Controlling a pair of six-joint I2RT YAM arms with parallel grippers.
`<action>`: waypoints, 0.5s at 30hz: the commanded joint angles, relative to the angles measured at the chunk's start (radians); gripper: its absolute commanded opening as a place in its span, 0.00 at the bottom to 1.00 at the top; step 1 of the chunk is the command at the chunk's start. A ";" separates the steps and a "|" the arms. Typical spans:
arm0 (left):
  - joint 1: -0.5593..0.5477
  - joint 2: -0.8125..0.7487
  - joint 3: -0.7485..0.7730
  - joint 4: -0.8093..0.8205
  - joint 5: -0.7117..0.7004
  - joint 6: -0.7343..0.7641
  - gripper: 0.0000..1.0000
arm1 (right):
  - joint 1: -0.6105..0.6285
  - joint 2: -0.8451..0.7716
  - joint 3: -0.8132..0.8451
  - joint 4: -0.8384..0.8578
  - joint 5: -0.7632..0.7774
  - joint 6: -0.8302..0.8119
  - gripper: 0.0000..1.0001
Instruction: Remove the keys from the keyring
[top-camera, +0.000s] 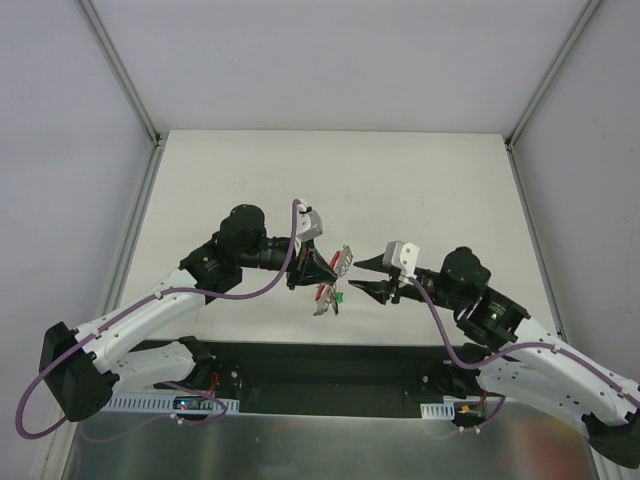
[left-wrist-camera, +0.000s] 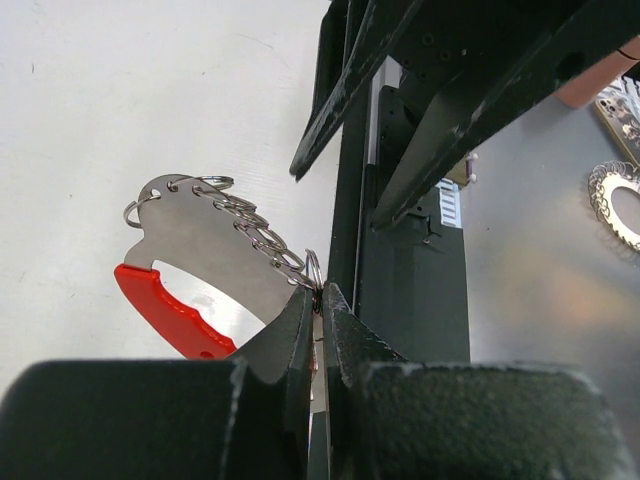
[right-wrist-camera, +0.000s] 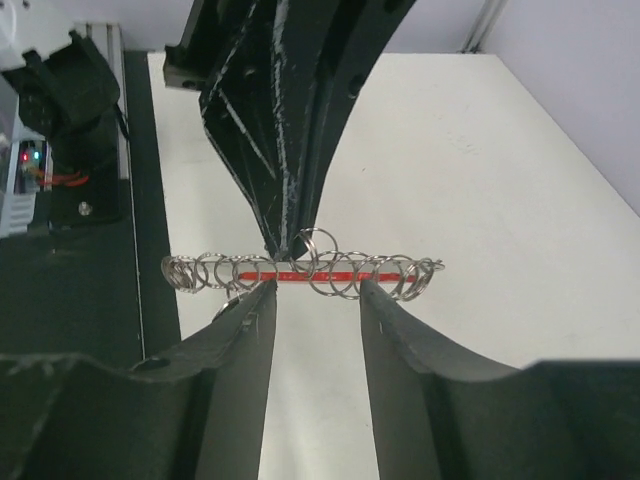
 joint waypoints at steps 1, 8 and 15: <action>-0.002 -0.001 0.046 0.014 0.024 0.057 0.00 | -0.003 0.068 0.089 -0.090 -0.112 -0.211 0.43; -0.004 -0.002 0.045 -0.029 0.001 0.101 0.00 | 0.002 0.192 0.241 -0.274 -0.160 -0.383 0.40; -0.015 0.001 0.048 -0.038 -0.012 0.109 0.00 | 0.014 0.225 0.261 -0.299 -0.172 -0.409 0.37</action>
